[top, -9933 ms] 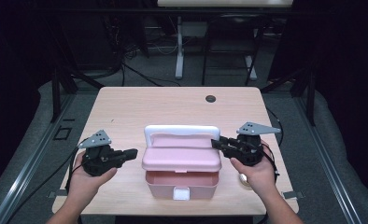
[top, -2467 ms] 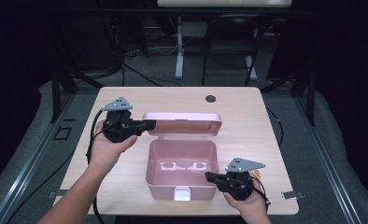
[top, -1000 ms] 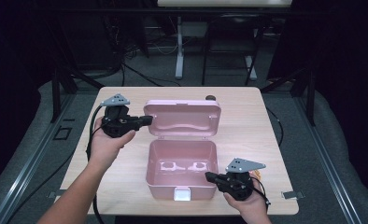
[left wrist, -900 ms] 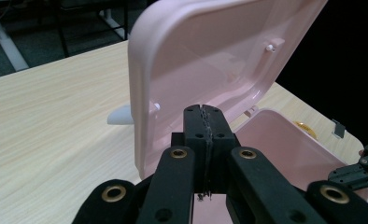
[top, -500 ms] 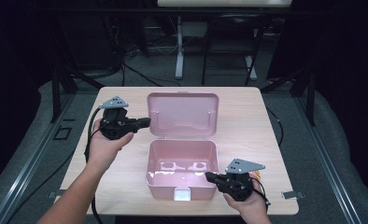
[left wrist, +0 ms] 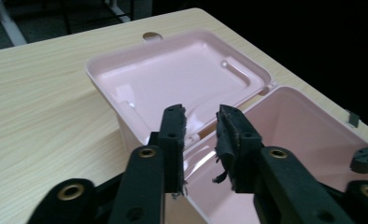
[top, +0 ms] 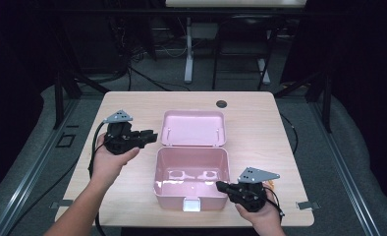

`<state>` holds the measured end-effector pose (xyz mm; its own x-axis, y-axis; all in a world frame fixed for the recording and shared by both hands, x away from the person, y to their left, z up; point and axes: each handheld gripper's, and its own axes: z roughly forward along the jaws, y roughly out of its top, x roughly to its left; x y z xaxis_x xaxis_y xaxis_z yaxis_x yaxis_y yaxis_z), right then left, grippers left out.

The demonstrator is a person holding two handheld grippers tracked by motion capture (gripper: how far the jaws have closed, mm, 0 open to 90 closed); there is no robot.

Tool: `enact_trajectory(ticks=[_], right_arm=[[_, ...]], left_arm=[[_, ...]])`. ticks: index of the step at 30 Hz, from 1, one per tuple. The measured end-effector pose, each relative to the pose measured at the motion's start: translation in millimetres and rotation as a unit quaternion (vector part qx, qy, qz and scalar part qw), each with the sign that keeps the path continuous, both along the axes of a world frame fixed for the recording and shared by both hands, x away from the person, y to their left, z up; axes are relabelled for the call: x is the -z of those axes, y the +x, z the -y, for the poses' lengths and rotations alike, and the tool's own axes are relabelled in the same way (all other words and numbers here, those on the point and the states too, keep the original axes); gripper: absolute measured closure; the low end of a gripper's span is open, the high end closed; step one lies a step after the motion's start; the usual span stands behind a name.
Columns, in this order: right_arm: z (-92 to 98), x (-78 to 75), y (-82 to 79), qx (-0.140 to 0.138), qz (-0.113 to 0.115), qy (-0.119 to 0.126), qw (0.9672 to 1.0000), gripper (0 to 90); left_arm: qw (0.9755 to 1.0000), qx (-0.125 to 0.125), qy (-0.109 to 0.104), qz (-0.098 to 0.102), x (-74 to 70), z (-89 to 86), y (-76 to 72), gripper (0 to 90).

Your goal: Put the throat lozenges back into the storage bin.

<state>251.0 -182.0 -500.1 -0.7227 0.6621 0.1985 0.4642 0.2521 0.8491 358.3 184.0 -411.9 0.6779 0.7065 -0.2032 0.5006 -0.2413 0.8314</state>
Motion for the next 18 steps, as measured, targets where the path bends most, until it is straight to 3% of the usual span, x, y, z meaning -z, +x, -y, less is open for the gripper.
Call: enact_trajectory(ticks=[7, 12, 18], right_arm=[[-0.2, 0.0, 0.1, 0.001, 0.001, 0.001, 1.0000, 90.0], [-0.3, -0.3, 0.3, 0.000, 0.000, 0.000, 1.0000, 90.0], [-1.2, -1.0, 0.1, -0.002, 0.001, -0.004, 1.0000, 88.7]], left_arm=[[1.0000, -0.006, -0.001, -0.008, 12.2, -8.5, -3.1, 68.9], [0.9999, -0.002, 0.010, -0.001, 17.0, -9.7, -10.9, 70.8], [1.0000, -0.002, 0.002, -0.002, 27.0, -10.6, -16.3, 66.3]])
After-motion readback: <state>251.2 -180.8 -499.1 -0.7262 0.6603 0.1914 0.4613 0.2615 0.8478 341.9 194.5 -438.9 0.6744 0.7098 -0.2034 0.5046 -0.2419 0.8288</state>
